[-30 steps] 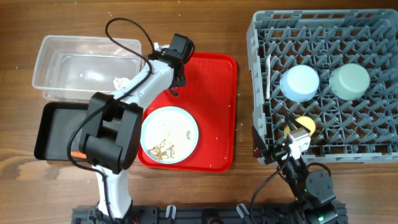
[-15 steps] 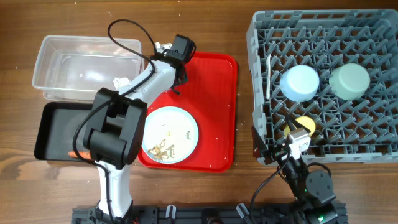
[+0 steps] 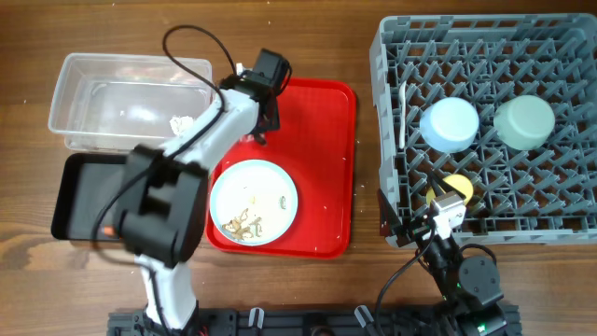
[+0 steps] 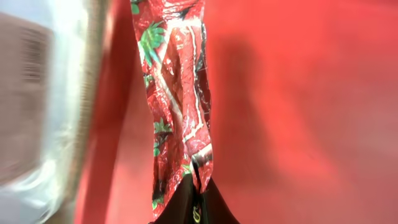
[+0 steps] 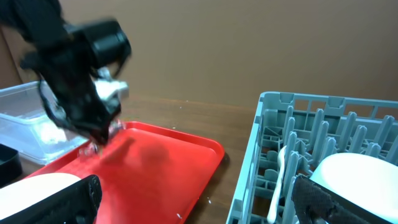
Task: Sort waste into correct bins and load items into the dishwasher rack
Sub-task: 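Carry the red wrapper to the clear bin and release it, then reach the left gripper to the white plate's rim and grasp it, then lift the white plate and carry it over the black tray, then tip the plate to dump the rice scraps onto the black tray, then carry the empty plate to the dish rack and stand it upright, then release the plate in the rack and pull the left arm back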
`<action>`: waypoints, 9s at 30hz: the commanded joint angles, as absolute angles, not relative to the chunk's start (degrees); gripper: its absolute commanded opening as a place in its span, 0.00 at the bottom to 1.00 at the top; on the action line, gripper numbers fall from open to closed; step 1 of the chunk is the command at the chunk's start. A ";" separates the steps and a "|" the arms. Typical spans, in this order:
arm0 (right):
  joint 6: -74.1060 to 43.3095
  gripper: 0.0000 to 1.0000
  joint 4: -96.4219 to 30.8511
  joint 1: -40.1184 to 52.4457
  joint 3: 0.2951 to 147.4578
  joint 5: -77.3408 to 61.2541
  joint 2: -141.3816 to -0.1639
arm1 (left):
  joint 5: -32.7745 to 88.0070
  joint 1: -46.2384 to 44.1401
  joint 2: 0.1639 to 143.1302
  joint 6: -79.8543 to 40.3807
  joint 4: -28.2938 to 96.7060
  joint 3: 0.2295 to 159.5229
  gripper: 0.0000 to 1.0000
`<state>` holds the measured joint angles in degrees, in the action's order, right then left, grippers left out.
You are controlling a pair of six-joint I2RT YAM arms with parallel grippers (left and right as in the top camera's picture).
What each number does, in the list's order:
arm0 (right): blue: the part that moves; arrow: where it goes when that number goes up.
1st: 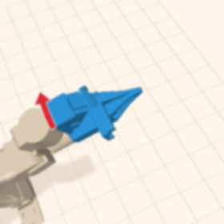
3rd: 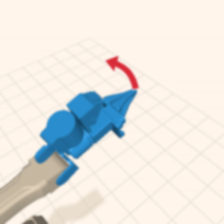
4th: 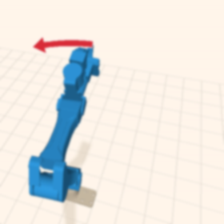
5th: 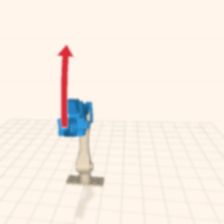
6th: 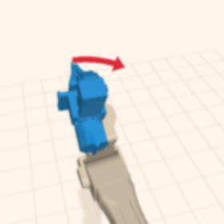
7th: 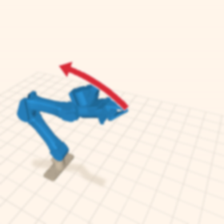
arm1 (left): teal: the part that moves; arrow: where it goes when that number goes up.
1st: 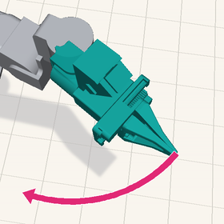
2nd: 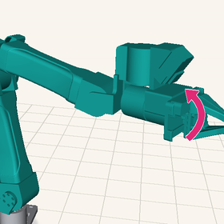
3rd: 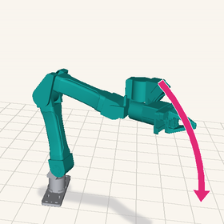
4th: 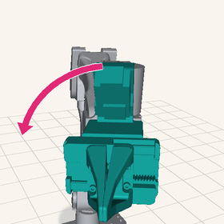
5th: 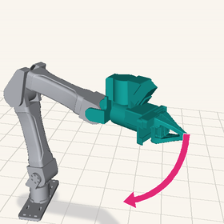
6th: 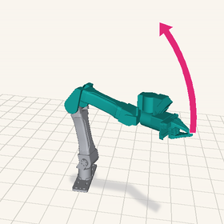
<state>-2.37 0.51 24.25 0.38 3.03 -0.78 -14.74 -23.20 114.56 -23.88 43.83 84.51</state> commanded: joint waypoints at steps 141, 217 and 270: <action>-3.16 1.00 0.80 24.03 0.30 2.52 -0.27 | -17.32 -20.99 101.60 -40.01 89.60 94.37 0.04; -3.18 1.00 0.80 24.03 0.30 2.52 -0.27 | 38.02 -23.49 94.15 -83.66 -53.65 58.24 0.04; -3.18 1.00 0.80 24.03 0.30 2.50 -0.27 | 3.60 -18.70 70.52 -26.98 31.14 70.04 0.99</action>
